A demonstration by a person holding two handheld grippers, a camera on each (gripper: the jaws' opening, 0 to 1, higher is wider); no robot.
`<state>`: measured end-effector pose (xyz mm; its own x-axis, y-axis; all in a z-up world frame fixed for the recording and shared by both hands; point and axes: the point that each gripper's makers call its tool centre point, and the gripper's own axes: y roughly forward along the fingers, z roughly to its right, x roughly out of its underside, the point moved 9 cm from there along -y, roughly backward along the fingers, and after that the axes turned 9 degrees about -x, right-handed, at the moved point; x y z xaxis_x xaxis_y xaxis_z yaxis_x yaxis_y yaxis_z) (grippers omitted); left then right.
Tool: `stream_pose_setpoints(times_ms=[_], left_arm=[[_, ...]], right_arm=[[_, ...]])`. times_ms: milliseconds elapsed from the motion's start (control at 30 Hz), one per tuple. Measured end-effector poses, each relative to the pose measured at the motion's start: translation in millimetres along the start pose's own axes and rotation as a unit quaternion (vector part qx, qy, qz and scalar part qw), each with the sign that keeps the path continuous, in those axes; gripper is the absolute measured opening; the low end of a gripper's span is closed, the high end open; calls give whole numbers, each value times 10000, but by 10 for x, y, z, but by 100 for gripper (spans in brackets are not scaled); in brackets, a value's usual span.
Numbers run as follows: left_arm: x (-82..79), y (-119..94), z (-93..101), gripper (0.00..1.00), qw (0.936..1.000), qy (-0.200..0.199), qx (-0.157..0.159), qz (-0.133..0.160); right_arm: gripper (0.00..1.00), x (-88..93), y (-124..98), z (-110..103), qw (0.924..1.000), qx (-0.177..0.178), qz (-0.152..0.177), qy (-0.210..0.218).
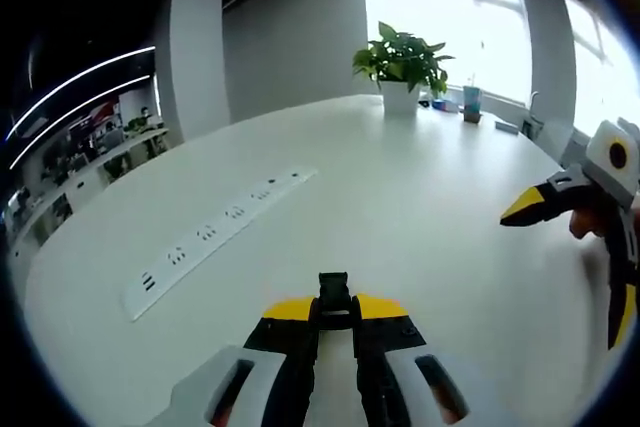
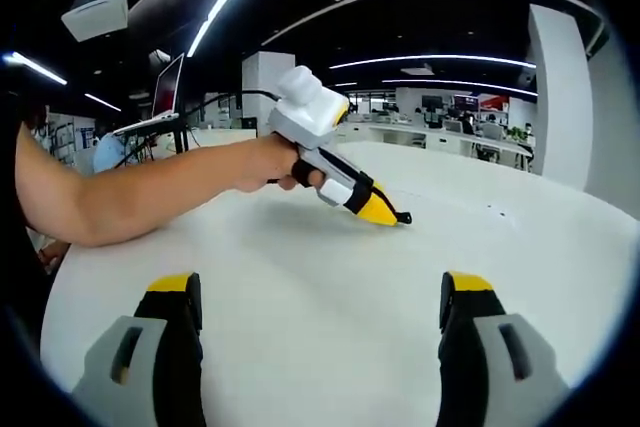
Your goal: Snap the two parts of the plastic buckle together until the buckle closes and remains connected.
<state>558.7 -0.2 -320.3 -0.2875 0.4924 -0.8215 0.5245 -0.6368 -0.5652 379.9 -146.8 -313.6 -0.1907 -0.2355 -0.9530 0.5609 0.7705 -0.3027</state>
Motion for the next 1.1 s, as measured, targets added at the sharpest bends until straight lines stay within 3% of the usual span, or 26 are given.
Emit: stream_pose_setpoints(times_ms=[1100], left_arm=[[71,24,18,11,9998,-132,130,-89]], right_arm=[[99,1,13,-16,10000,-19,-28,-69]])
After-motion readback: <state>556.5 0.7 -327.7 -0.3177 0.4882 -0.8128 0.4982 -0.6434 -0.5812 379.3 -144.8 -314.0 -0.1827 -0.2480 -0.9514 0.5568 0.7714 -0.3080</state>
